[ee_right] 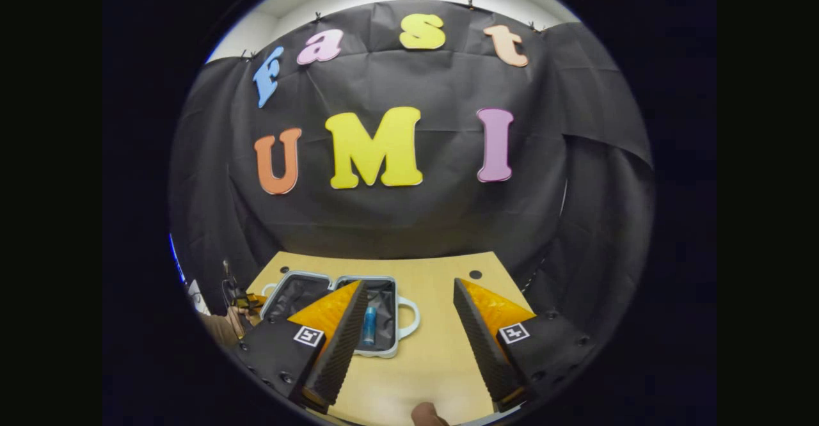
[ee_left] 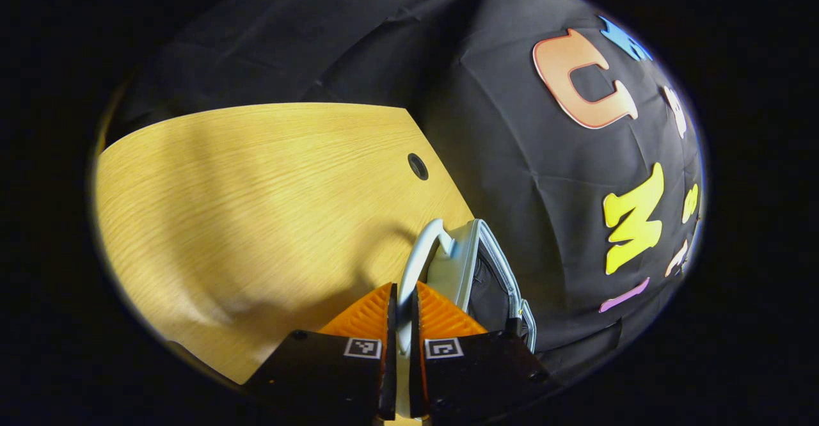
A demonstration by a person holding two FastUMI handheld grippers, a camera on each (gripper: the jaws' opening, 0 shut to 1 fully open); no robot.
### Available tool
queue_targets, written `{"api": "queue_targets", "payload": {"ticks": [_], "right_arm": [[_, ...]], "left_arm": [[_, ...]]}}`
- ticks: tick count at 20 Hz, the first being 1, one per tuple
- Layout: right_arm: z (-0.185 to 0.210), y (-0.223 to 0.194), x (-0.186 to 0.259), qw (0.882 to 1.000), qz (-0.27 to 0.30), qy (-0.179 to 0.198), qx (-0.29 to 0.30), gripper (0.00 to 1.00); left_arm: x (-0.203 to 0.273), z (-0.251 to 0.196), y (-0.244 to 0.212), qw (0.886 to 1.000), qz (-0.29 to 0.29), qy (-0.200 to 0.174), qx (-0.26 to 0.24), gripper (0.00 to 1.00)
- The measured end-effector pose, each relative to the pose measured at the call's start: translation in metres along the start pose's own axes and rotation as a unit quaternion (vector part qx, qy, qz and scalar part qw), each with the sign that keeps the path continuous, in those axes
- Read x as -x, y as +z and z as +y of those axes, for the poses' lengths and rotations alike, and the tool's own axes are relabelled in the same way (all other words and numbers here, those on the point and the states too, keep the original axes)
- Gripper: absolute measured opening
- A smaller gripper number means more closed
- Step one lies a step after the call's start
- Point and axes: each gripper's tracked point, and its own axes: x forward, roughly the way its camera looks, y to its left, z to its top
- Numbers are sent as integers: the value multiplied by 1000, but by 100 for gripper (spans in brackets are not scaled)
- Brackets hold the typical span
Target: First open the suitcase, pack the skin care products into it, and then close the suitcase.
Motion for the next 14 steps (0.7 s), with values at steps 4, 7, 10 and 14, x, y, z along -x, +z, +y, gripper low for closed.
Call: {"api": "queue_targets", "payload": {"ticks": [4,7,10,14], "right_arm": [[-18,13,12,999,-27,-17,28,81],[-21,15,13,999,-33,0,32,81],[-32,17,9,998,-40,15,38,81],[-50,22,7,998,-49,40,30,81]], "left_arm": [[10,-16,6,998,-20,28,-52,6],[31,-63,32,991,-77,24,-110,5],[51,-114,39,980,-105,18,-169,4],[72,-189,29,961,-137,4,-239,5]]}}
